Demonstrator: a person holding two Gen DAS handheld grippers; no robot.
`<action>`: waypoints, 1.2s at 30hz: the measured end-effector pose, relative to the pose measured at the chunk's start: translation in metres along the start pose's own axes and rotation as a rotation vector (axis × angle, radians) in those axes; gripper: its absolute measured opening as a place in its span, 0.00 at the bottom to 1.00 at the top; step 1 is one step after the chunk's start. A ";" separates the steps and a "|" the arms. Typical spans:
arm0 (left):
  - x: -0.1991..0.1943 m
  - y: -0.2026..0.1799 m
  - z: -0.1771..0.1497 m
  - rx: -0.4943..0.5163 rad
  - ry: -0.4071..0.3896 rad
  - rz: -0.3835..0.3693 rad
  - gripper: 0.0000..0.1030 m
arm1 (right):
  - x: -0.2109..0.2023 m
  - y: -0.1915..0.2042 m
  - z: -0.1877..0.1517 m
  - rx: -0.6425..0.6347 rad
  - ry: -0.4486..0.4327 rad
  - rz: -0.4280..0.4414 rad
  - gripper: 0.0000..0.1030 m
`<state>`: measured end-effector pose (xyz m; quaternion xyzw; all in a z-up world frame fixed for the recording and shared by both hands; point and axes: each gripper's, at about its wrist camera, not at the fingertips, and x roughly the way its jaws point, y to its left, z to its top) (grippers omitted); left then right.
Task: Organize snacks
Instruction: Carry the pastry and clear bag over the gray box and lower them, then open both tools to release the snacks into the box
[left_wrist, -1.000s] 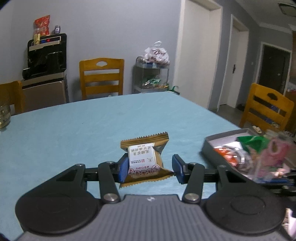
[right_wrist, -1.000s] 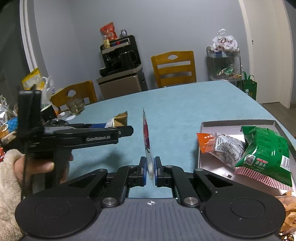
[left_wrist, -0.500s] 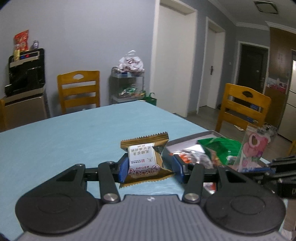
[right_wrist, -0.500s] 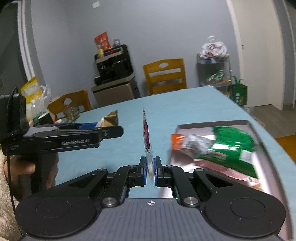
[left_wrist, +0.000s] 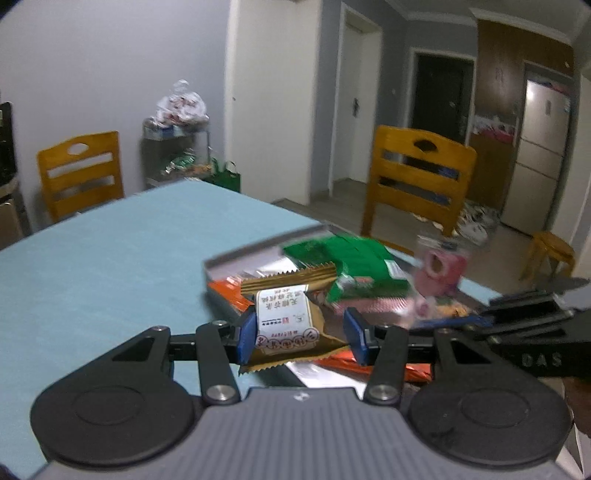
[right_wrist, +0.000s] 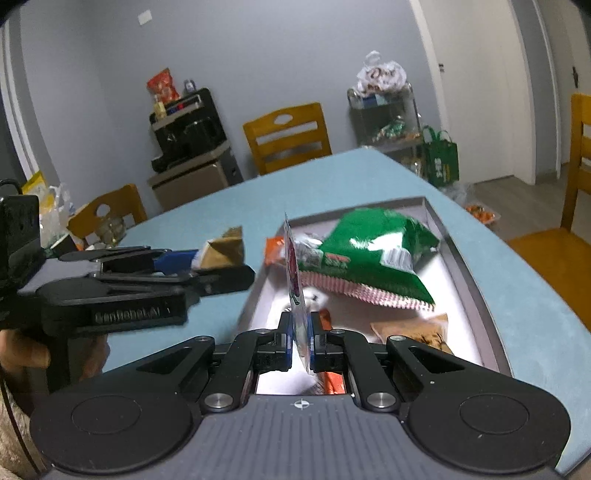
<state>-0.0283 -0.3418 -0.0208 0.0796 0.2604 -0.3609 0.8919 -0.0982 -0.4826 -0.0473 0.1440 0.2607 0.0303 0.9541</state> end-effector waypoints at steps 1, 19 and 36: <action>0.005 -0.005 -0.002 0.007 0.008 -0.005 0.47 | 0.001 -0.003 0.000 0.012 0.001 -0.008 0.10; 0.047 -0.023 -0.014 0.038 0.070 -0.068 0.47 | 0.026 -0.025 0.007 0.126 -0.007 -0.031 0.11; 0.017 -0.007 -0.013 0.045 -0.028 -0.071 0.87 | 0.011 -0.006 0.013 0.104 -0.040 -0.063 0.64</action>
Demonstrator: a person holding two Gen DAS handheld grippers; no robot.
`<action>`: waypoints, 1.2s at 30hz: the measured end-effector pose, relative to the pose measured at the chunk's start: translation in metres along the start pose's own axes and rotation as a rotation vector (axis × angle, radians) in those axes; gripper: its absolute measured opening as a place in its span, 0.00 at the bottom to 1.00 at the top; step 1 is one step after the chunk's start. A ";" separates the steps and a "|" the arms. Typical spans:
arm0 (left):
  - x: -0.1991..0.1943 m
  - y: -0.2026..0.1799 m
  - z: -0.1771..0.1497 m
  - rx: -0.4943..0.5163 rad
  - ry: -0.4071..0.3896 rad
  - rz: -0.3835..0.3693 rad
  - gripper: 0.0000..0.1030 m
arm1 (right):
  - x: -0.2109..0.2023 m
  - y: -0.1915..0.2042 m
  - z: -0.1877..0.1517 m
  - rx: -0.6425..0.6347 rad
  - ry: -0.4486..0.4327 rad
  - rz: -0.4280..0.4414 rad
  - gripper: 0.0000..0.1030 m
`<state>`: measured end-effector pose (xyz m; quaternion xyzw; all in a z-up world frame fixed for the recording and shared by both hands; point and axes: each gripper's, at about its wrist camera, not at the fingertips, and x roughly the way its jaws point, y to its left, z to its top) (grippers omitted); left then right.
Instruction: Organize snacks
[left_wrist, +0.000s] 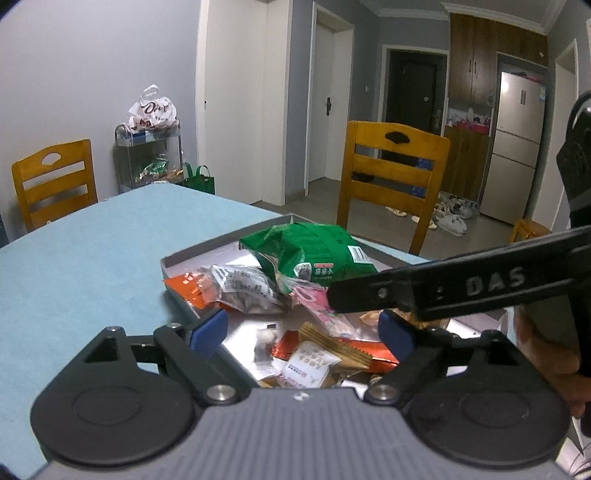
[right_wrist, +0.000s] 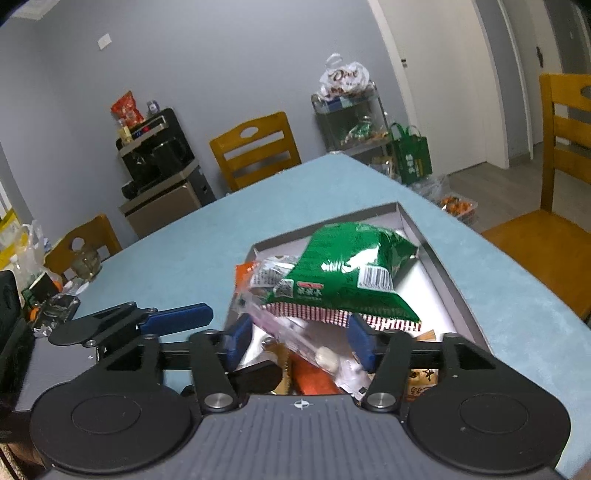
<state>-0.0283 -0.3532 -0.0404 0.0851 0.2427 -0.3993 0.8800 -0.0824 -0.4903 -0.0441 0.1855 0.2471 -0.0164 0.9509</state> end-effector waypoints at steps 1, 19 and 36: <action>-0.004 0.001 0.000 -0.004 -0.007 -0.002 0.88 | -0.003 0.003 0.000 -0.004 -0.007 -0.005 0.70; -0.098 0.057 -0.024 -0.037 -0.063 -0.005 0.97 | -0.046 0.072 -0.022 -0.084 -0.107 -0.215 1.00; -0.111 0.089 -0.056 -0.052 -0.005 0.102 0.98 | -0.038 0.103 -0.095 -0.022 -0.072 -0.365 1.00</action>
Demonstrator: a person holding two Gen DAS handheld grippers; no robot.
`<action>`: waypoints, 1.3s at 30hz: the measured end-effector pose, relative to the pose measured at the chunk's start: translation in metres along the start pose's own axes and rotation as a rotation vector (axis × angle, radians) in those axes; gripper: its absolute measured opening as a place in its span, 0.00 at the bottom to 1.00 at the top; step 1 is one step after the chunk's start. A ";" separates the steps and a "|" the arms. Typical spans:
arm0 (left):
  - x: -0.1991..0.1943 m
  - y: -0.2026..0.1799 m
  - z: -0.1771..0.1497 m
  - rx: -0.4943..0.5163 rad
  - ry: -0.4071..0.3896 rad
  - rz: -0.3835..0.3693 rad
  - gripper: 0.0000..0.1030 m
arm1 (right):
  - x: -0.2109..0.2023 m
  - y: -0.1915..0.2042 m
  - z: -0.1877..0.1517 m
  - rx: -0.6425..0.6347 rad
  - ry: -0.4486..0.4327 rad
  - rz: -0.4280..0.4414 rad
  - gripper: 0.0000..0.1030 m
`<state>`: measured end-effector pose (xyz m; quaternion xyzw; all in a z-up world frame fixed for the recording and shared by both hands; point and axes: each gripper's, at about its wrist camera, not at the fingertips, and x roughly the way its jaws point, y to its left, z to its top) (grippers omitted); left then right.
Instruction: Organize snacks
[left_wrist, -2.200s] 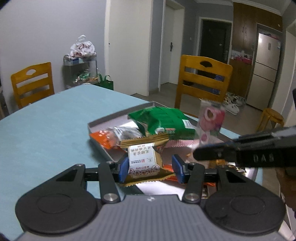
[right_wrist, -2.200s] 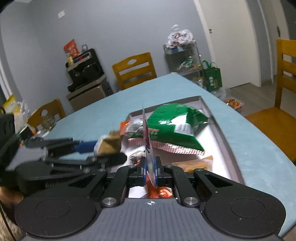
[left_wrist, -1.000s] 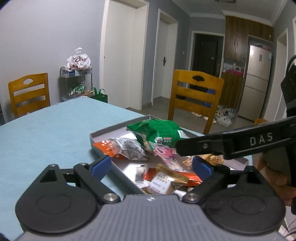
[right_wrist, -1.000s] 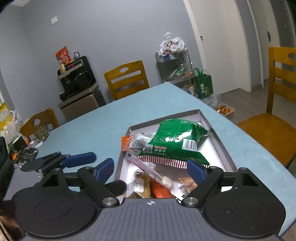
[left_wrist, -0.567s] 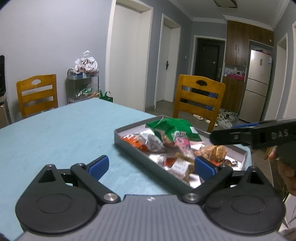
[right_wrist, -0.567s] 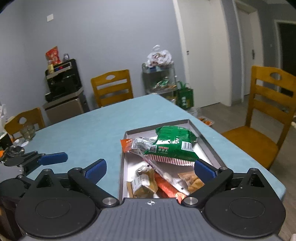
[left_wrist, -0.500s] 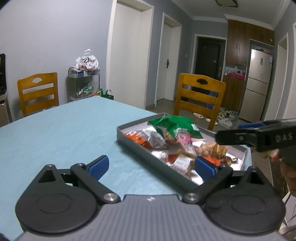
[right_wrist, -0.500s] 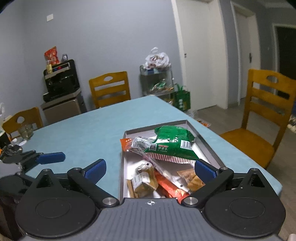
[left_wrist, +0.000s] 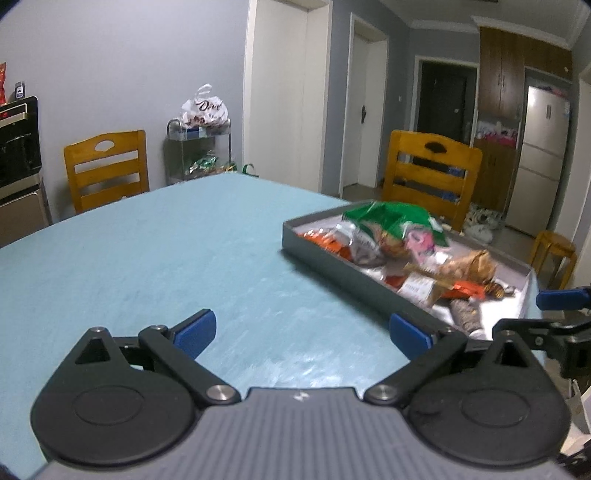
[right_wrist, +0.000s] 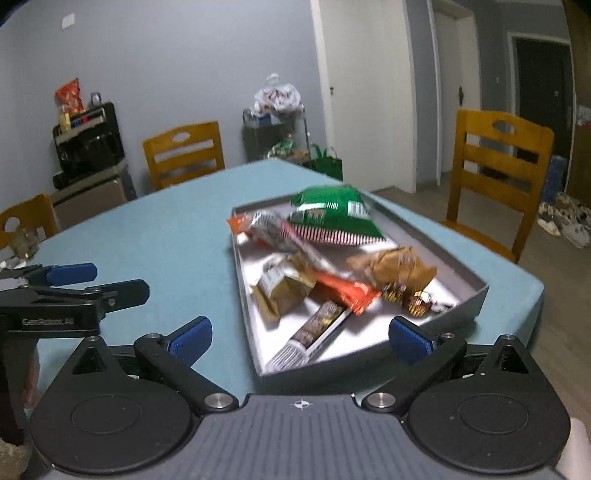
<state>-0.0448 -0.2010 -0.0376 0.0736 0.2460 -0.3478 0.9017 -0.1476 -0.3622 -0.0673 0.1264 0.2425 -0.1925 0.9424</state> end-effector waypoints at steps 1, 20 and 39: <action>0.002 -0.001 -0.002 0.003 0.008 0.000 0.98 | 0.001 0.002 -0.002 -0.002 0.010 -0.002 1.00; 0.024 -0.035 -0.017 0.146 0.087 -0.034 0.98 | 0.019 0.002 -0.015 0.006 0.139 -0.010 1.00; 0.030 -0.030 -0.018 0.136 0.107 -0.012 0.98 | 0.031 0.004 -0.014 0.021 0.155 0.011 1.00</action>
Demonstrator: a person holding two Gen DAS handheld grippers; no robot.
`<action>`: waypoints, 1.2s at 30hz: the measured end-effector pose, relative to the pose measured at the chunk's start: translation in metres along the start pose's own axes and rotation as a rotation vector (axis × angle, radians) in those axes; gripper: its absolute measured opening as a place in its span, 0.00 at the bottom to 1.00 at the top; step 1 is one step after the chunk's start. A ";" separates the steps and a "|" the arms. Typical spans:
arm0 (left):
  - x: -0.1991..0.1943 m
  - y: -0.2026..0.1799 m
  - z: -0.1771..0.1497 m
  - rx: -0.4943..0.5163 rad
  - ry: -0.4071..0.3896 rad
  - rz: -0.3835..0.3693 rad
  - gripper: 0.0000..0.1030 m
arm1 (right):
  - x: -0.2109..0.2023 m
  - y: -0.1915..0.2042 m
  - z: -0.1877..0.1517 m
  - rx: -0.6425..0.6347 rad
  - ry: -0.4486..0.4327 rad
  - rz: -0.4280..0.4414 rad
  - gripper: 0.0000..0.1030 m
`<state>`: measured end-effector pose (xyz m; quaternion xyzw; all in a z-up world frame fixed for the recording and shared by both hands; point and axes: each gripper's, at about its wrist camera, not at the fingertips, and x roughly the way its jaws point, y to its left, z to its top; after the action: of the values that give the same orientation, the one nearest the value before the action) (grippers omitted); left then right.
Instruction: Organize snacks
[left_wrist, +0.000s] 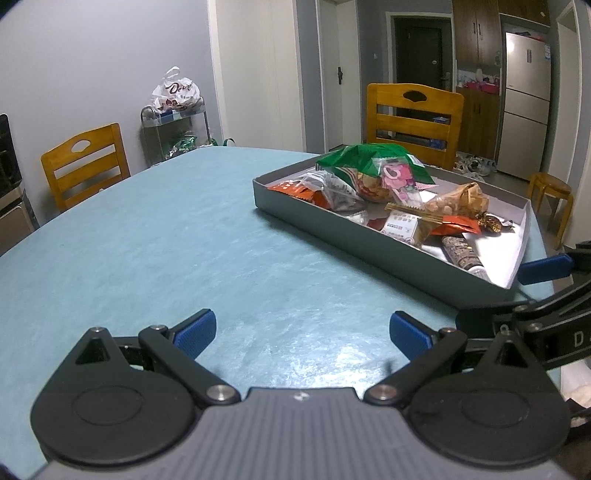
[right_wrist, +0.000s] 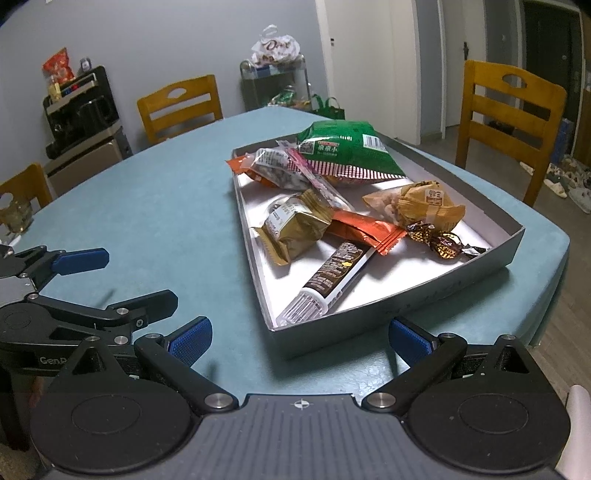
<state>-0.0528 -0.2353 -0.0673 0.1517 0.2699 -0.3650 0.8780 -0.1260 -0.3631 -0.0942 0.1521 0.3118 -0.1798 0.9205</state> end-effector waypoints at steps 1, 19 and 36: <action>0.000 0.000 0.000 0.001 0.001 -0.001 0.98 | 0.000 0.000 0.000 0.000 -0.001 0.001 1.00; 0.001 -0.002 -0.002 0.011 0.005 0.001 0.98 | 0.001 -0.004 -0.003 0.015 0.010 0.003 1.00; 0.003 -0.002 -0.003 0.017 0.011 0.003 0.98 | 0.002 -0.004 -0.004 0.017 0.013 0.003 1.00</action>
<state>-0.0539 -0.2370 -0.0717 0.1617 0.2711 -0.3650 0.8759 -0.1283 -0.3655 -0.0991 0.1614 0.3162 -0.1800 0.9174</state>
